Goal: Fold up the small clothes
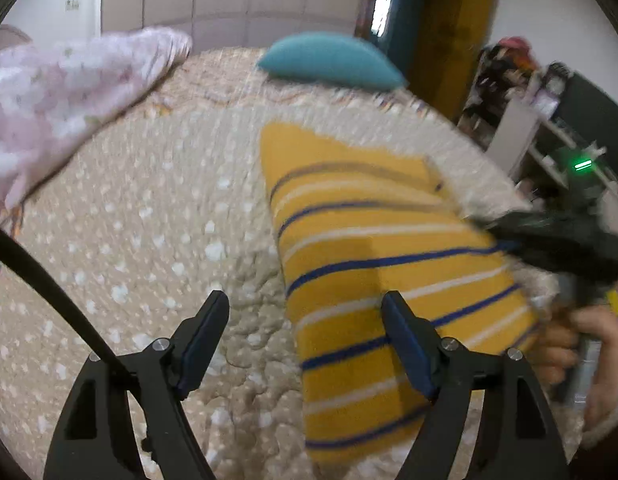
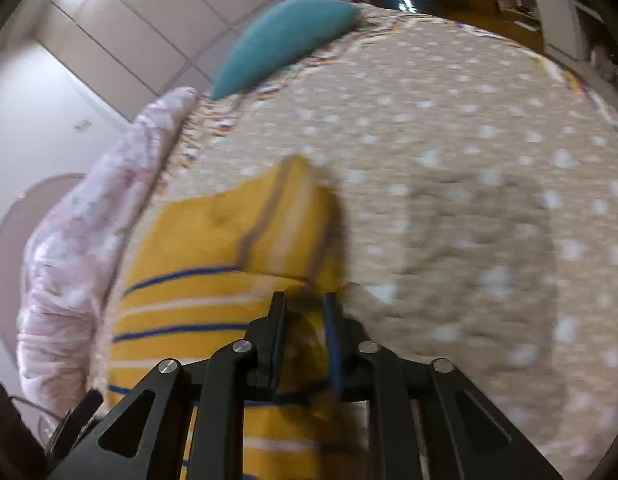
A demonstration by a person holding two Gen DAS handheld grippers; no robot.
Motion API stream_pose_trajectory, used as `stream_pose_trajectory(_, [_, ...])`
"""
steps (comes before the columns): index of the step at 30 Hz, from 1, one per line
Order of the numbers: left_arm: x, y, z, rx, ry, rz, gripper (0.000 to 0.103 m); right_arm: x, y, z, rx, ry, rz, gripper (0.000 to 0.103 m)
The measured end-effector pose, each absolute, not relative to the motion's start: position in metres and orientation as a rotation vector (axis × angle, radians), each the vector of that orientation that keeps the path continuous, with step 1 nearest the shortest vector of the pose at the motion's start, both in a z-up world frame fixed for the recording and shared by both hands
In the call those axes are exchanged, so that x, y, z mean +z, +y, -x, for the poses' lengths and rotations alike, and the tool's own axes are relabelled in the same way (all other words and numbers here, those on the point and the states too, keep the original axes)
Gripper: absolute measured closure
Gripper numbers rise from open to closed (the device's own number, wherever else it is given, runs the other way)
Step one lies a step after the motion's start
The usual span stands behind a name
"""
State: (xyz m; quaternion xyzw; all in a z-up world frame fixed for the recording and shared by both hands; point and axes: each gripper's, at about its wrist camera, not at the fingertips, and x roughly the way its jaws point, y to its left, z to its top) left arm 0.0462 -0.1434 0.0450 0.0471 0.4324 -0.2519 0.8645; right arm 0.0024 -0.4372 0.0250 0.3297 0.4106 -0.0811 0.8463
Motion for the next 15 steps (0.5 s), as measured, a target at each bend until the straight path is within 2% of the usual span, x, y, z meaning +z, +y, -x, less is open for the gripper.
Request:
stream_pose_trajectory(2, [0.033,-0.144,-0.050,-0.519,0.932,-0.077,0.025,0.040,-0.442,0.002,-0.107,0.811,-0.718,0.070])
stream_pose_trajectory(6, [0.030,-0.143,-0.047,-0.500,0.927,-0.066,0.018,0.066,-0.432,-0.015,0.061,0.731,-0.767,0.070])
stream_pose_trajectory(8, [0.029,-0.144,-0.047,-0.493,0.932,-0.070,0.017,0.066,-0.412,-0.042,0.207,0.775,-0.760,0.070])
stream_pose_trajectory(11, [0.030,-0.148,-0.046,-0.480,0.931,-0.092,0.017,0.042,-0.385,-0.089,0.371,0.940,-0.722,0.070])
stream_pose_trajectory(12, [0.030,-0.149,-0.045,-0.477,0.926,-0.102,0.017,0.034,-0.382,-0.101,0.340,0.969,-0.691,0.072])
stream_pose_trajectory(13, [0.030,-0.151,-0.044,-0.474,0.920,-0.114,0.017,0.030,-0.385,-0.111,0.321,0.966,-0.687,0.080])
stream_pose_trajectory(15, [0.030,-0.156,-0.042,-0.463,0.909,-0.140,0.016,0.027,-0.402,-0.126,0.187,0.948,-0.677,0.081])
